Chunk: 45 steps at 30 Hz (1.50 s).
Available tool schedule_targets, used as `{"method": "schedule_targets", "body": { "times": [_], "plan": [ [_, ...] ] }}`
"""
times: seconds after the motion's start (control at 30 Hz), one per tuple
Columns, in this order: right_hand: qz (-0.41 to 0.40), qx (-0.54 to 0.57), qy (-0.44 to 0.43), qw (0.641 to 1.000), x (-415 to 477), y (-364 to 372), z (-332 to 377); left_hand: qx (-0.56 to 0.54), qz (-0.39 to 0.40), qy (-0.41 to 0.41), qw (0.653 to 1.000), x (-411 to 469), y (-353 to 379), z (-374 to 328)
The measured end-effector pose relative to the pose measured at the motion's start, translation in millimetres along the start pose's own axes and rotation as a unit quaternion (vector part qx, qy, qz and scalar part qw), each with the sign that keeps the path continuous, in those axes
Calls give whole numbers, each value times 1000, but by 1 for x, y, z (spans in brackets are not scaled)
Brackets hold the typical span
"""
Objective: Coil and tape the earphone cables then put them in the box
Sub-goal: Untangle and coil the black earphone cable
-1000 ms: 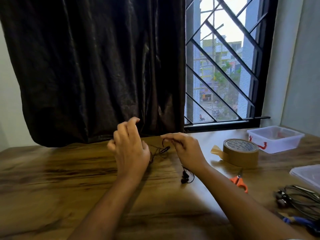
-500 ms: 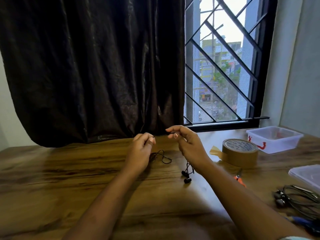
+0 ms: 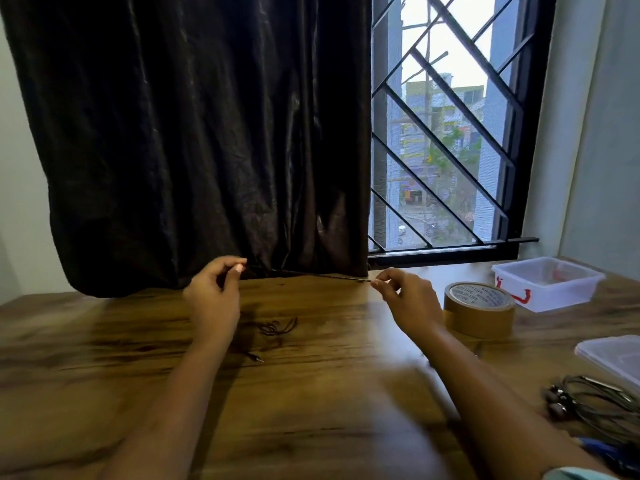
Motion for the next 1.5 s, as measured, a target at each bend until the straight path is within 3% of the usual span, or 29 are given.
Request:
{"method": "schedule_targets", "body": {
  "times": [0.07,0.13,0.27,0.4,0.53,0.63,0.8,0.87,0.97,1.0,1.07,1.23,1.5],
  "plan": [
    [9,47,-6,999,1,4,1,88,8,45,995,-3,0,2],
    [50,143,-9,988,-1,10,7,97,23,60,993,-8,8,1],
    [200,332,28,922,-11,23,29,92,59,65,992,-14,22,-3],
    [204,444,21,872,-12,24,40,165,169,64,970,-23,43,-9],
    [181,514,21,838,-9,26,37,-2,243,24,970,-42,59,-31],
    [213,492,-17,844,-11,32,42,-74,299,-34,951,-50,69,-37],
    [178,346,-90,917,-14,30,51,-169,361,-81,914,-63,82,-32],
    [147,249,-102,952,-12,25,46,-141,340,-77,927,-56,78,-28],
    [97,148,-89,980,-8,21,33,-108,199,-94,969,-32,57,-17],
    [83,153,-71,982,-6,20,26,-146,134,-123,972,-24,47,-10],
    [50,224,-4,973,-3,16,13,-275,34,-198,940,-9,27,9],
    [-50,488,159,857,1,5,-13,-511,-17,-307,803,4,7,33],
    [-221,629,193,720,0,-14,-18,-551,-128,-255,784,13,-14,47]
  ]
}}
Point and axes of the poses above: each hand's wrist, its own x-axis towards the middle knuckle, its own y-axis out of the palm, z = x × y, the point moved 4 cm from there along x, towards the middle knuckle, and after that the axes turned 7 degrees about z, right-handed, at the moved point
